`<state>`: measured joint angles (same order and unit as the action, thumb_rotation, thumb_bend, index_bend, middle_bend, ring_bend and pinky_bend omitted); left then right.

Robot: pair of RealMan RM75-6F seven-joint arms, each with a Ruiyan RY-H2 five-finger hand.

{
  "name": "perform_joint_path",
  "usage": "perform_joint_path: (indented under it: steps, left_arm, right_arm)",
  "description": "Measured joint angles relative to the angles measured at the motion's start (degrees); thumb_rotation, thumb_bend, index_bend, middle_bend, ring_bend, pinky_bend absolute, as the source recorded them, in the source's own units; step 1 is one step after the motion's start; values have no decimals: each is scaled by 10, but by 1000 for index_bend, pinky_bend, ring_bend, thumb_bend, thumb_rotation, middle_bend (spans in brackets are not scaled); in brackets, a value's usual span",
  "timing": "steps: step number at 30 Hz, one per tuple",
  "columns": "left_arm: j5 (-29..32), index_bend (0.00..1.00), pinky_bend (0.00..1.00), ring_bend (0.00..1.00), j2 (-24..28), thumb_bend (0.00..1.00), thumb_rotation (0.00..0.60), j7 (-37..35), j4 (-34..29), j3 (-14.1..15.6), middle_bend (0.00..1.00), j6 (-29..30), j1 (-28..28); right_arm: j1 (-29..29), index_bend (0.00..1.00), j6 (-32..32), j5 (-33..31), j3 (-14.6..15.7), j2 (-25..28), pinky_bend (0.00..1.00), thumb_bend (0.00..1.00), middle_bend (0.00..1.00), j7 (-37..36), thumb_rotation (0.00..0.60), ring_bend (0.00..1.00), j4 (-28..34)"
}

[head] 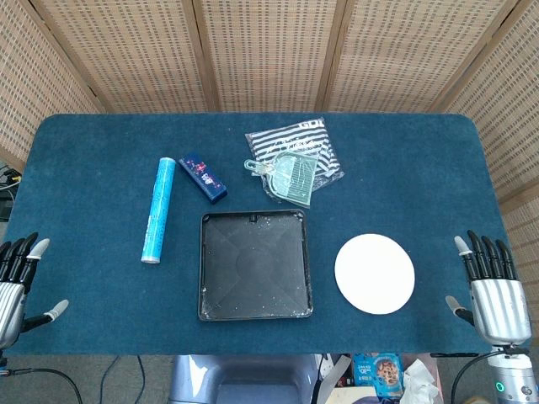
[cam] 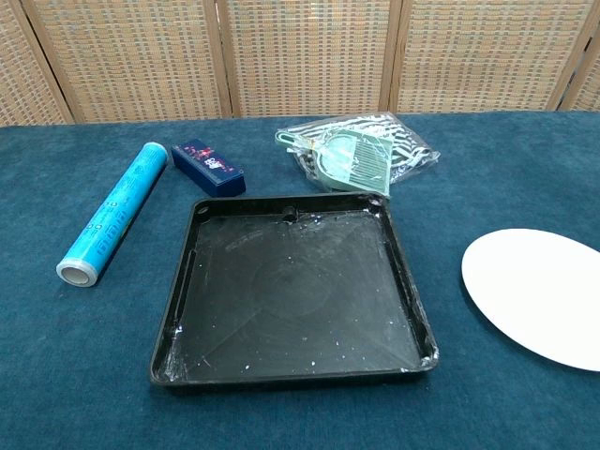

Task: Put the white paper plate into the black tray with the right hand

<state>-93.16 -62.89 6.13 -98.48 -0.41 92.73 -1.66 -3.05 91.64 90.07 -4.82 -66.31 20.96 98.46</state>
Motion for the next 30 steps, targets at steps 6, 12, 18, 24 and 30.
perform_joint_path:
  steps: [6, 12, 18, 24, 30]
  left_arm:
    - [2, 0, 0, 0, 1, 0, 600, -2, 0, -1, 0, -2, 0]
    - [6, 0, 0, 0, 0, 0, 600, 2, -1, -3, 0, -3, 1]
    - [16, 0, 0, 0, -5, 0, 600, 12, -2, -6, 0, -13, -3]
    - [30, 0, 0, 0, -8, 0, 600, 21, -4, -10, 0, -27, -8]
    - [32, 0, 0, 0, -9, 0, 600, 21, -5, -11, 0, -27, -7]
  right_arm:
    - [-1, 0, -11, -1, 4, 0, 0, 0, 0, 4, 600, 0, 1]
    - [-7, 0, -40, -2, 16, -5, 0, 0, 0, -2, 600, 0, -5]
    - [-19, 0, -88, 11, 45, -40, 0, 0, 0, 0, 600, 0, -70]
    - [-28, 56, -102, 40, 64, -112, 0, 0, 0, -4, 600, 0, -175]
    - [-50, 165, -110, 70, 69, -177, 0, 0, 0, -14, 600, 0, -249]
